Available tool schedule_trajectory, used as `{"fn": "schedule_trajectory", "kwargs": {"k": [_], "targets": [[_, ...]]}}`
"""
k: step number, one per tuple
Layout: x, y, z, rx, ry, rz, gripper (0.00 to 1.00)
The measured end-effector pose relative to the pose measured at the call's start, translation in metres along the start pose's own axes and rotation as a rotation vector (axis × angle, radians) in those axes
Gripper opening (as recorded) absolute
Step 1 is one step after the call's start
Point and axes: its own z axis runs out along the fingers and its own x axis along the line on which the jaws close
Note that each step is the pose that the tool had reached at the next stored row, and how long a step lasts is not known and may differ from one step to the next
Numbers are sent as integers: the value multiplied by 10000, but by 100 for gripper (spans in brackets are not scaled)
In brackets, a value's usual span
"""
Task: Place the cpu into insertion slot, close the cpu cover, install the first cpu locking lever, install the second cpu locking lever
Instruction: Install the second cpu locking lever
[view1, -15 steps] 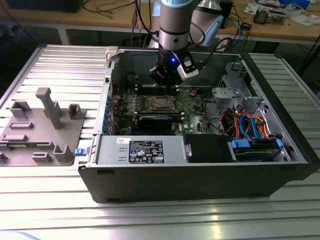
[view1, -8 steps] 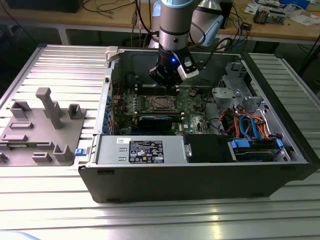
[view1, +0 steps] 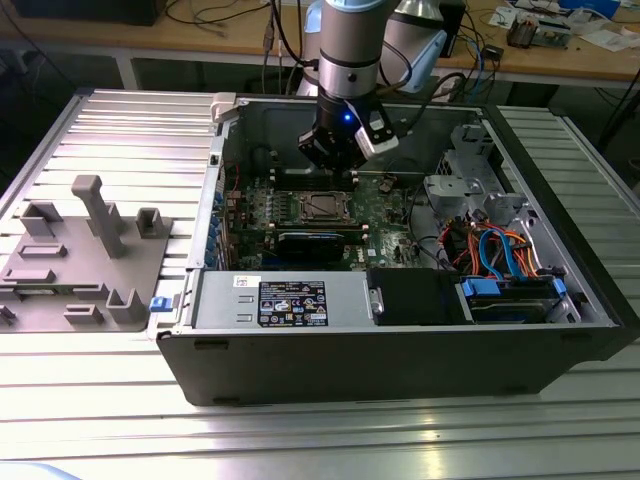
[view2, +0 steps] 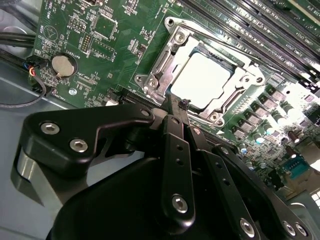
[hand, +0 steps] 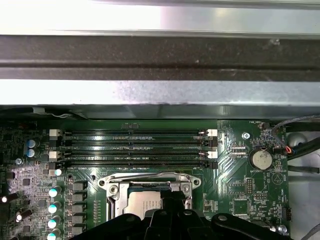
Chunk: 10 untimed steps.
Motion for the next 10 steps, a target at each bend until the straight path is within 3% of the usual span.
{"fn": "schedule_trajectory", "kwargs": {"k": [5, 10], "targets": [[0, -18, -3, -60, 1, 2, 11], [0, -81, -6, -194, 5, 7, 11]]}}
